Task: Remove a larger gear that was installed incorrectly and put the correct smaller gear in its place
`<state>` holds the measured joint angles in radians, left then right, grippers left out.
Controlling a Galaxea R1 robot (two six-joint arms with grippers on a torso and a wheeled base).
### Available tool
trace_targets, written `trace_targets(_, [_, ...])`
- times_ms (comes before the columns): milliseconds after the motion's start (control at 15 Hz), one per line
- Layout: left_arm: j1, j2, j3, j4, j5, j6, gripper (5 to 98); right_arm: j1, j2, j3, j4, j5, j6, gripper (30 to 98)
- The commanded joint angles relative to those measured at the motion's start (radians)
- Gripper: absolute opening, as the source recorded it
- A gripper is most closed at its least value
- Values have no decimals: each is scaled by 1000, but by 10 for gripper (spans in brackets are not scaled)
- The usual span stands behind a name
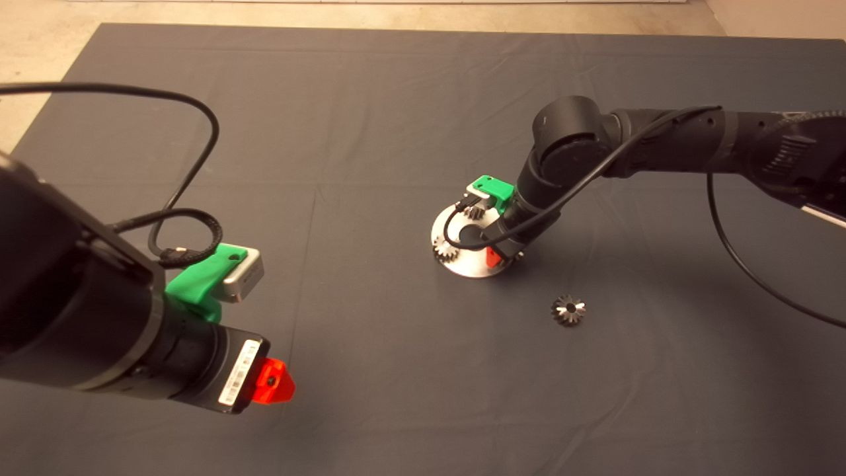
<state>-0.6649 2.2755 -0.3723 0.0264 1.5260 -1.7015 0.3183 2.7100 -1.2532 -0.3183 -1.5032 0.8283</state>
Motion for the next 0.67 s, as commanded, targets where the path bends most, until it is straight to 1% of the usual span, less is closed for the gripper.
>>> trace_targets(0, [-9,2,8,-14,132,-1,978,16,-20,2,-28,0,-5,652])
trace_targets(67, [-9,2,8,-15,132,-1,978,18,-22,3,-28,0,-5,649])
trace_targets(133, [-9,1,9,-16,132,-1,978,18,-29,3,-28,0,-5,616])
trace_targets(200, [-9,0,9,-17,132,-1,978,18,-40,6,-27,0,-5,604])
trace_targets(600, [-9,0,10,-19,132,-1,978,16,-29,11,-30,-2,-5,603])
